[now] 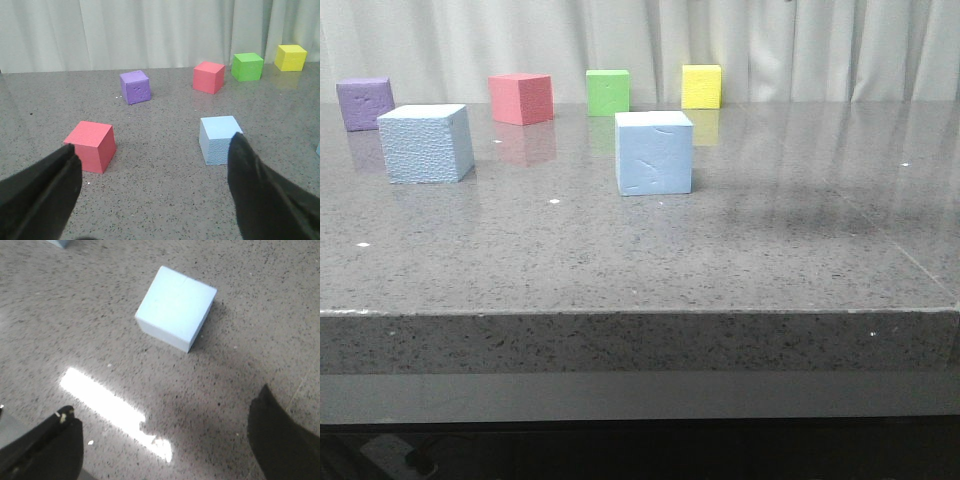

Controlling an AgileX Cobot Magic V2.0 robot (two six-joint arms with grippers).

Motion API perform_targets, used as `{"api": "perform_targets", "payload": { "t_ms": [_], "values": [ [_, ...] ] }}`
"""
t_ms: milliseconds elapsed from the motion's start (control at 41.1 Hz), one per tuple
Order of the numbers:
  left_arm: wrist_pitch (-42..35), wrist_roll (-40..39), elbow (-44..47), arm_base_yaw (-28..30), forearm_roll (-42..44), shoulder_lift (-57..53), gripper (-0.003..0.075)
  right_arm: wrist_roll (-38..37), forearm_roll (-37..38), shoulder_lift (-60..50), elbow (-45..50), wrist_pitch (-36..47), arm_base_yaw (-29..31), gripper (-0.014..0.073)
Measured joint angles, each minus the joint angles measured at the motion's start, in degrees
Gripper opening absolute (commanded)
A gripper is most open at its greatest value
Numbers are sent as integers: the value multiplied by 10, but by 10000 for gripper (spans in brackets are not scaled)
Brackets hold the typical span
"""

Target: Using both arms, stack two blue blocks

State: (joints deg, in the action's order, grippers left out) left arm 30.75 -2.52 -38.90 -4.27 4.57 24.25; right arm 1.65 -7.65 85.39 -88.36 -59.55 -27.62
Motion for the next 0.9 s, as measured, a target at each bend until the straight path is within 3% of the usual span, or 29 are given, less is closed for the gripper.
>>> {"api": "perform_targets", "payload": {
  "t_ms": [219,414,584,900],
  "values": [
    [0,0,0,0,0,0,586,54,-7,-198,206,121,10,665],
    [0,0,0,0,0,0,586,66,-9,-332,322,182,10,665],
    [0,0,0,0,0,0,586,68,-9,-374,376,197,10,665],
    [0,0,0,0,0,0,586,72,-9,-377,389,199,10,665]
  ]
}}
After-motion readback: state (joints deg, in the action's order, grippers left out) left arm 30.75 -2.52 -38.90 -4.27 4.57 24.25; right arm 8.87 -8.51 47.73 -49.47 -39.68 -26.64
